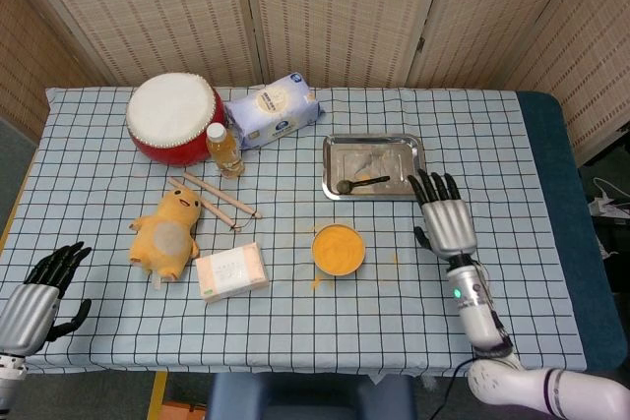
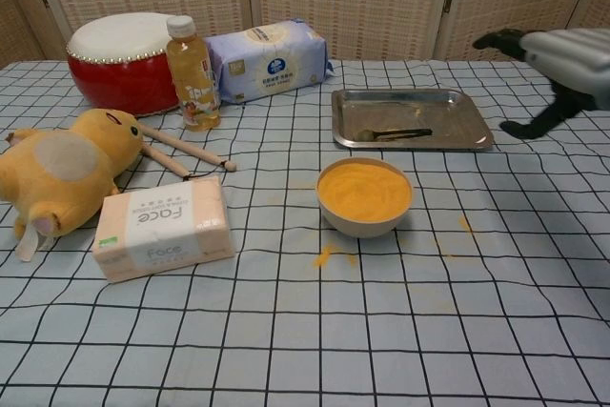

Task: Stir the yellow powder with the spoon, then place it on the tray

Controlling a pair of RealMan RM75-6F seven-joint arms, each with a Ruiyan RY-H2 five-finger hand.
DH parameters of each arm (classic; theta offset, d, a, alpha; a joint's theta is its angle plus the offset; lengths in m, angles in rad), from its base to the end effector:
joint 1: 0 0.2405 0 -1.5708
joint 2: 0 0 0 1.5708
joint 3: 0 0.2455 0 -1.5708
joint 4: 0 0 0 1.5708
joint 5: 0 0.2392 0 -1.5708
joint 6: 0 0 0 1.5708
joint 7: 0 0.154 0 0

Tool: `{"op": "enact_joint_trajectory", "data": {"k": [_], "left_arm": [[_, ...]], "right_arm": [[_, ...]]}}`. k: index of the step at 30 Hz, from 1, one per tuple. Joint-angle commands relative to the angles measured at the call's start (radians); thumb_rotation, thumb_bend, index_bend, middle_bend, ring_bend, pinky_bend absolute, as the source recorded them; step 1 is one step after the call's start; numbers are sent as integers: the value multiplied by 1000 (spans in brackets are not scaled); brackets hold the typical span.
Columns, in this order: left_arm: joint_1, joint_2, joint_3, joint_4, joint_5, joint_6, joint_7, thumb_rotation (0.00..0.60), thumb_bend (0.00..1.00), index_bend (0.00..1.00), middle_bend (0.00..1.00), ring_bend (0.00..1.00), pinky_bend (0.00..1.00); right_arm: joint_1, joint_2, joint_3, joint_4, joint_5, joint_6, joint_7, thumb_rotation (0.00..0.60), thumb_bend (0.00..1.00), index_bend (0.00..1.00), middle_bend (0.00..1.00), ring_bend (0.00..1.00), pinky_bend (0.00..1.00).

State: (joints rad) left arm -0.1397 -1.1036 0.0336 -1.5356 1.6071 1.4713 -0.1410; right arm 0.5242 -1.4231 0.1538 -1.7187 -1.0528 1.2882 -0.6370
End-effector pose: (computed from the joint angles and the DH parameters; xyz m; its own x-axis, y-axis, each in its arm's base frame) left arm -0.3157 0.1903 0.1209 0.3682 0.0861 0.9258 0.9236 -0.1485 -0.3535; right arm -0.1848 -0.3048 0.0173 0.5383 -0.1015 0.8366 -0.8416 -0.1171 0.5273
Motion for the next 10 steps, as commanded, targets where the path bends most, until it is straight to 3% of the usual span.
{"op": "enact_joint_trajectory", "data": {"k": [1, 4, 10], "left_arm": [[6, -6, -2, -4, -1, 7, 28, 600, 447, 0, 0, 0, 121], [10, -11, -5, -12, -5, 11, 62, 600, 447, 0, 0, 0, 120], [19, -15, -2, -28, 9, 29, 90, 600, 446, 0, 0, 0, 121]], "right_arm": [[-275, 167, -242, -119, -244, 268, 76, 600, 276, 0, 0, 0, 0], [-336, 156, -265, -70, -251, 302, 132, 600, 276, 0, 0, 0, 0], [-349, 199, -232, -83, -261, 281, 205, 600, 276, 0, 0, 0, 0]]}}
